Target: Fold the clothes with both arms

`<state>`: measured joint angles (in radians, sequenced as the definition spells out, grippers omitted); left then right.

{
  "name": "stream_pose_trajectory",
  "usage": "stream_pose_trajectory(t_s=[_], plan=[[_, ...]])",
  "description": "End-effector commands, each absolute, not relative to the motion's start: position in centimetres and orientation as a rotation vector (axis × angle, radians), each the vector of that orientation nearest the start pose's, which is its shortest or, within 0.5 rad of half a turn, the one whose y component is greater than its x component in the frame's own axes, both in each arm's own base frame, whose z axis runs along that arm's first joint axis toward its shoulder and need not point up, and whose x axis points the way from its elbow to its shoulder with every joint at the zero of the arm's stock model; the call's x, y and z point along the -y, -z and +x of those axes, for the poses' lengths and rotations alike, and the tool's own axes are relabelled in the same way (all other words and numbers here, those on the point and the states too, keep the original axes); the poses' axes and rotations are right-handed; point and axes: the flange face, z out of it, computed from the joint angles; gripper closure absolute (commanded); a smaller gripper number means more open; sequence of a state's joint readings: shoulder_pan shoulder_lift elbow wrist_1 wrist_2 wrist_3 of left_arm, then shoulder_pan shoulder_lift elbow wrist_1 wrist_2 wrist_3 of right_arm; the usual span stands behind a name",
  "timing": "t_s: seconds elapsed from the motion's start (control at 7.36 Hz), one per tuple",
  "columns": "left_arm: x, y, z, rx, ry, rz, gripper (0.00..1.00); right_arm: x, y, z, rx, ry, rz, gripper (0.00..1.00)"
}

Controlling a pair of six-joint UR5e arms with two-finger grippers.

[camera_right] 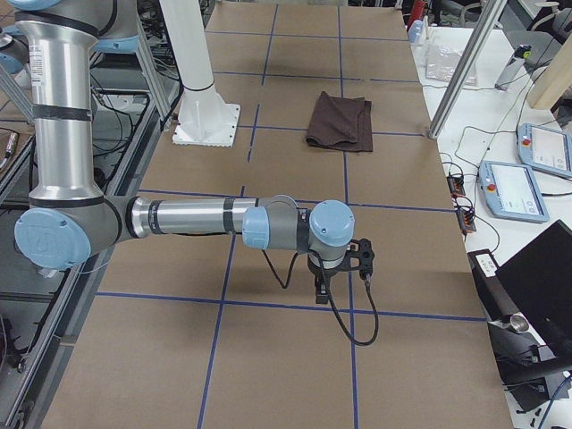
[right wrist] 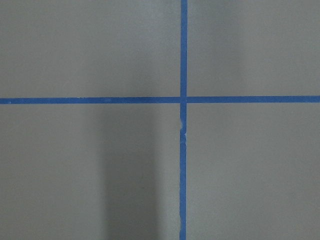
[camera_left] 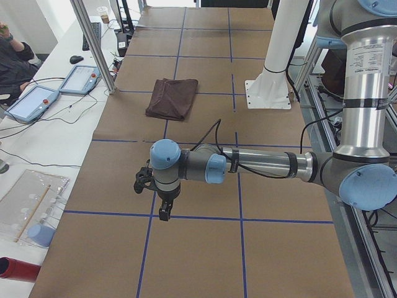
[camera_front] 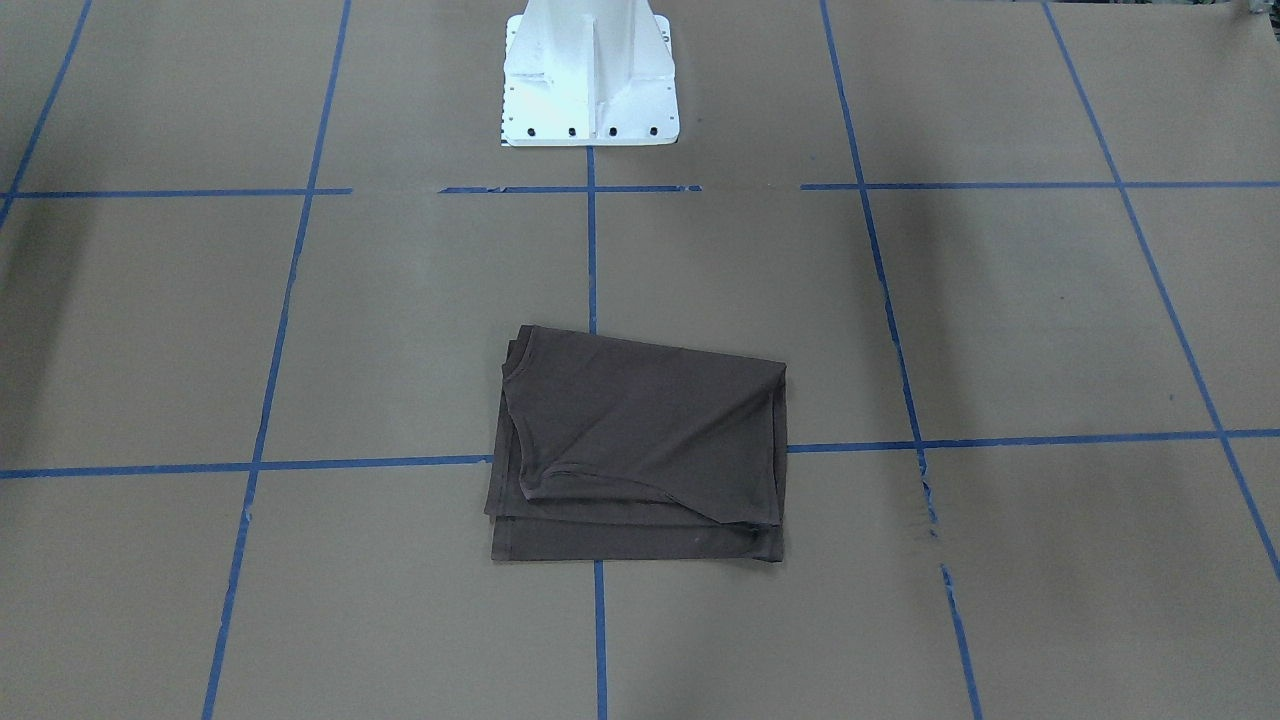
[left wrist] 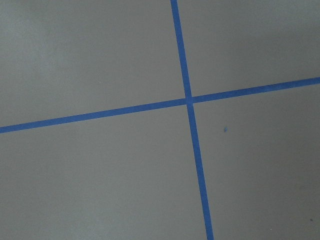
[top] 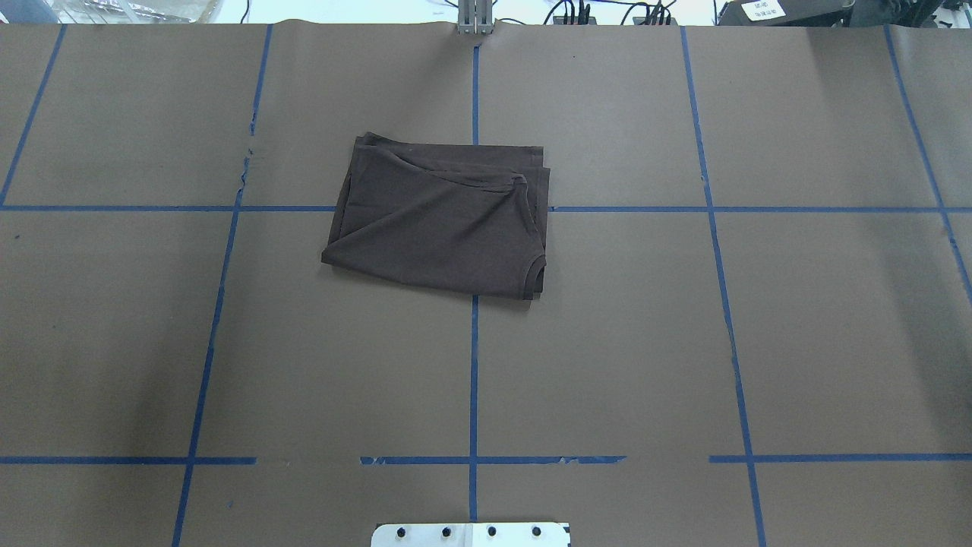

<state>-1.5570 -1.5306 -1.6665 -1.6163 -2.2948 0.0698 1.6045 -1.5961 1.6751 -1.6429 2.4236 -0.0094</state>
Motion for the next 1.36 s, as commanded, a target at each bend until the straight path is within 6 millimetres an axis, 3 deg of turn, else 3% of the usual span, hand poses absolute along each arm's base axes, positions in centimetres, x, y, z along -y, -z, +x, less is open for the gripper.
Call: stream_pose_trajectory(t_s=[0.0, 1.22], plan=[[48.01, -63.04, -6.06, -0.723, -0.099, 0.108, 0.0, 47.85, -62.09, 7.45, 0.853, -0.02, 0.026, 0.0], [47.8, -63.32, -6.06, -0.725, -0.072, 0.094, 0.0, 48.0, -61.91, 7.44, 0.854, -0.016, 0.03, 0.0]])
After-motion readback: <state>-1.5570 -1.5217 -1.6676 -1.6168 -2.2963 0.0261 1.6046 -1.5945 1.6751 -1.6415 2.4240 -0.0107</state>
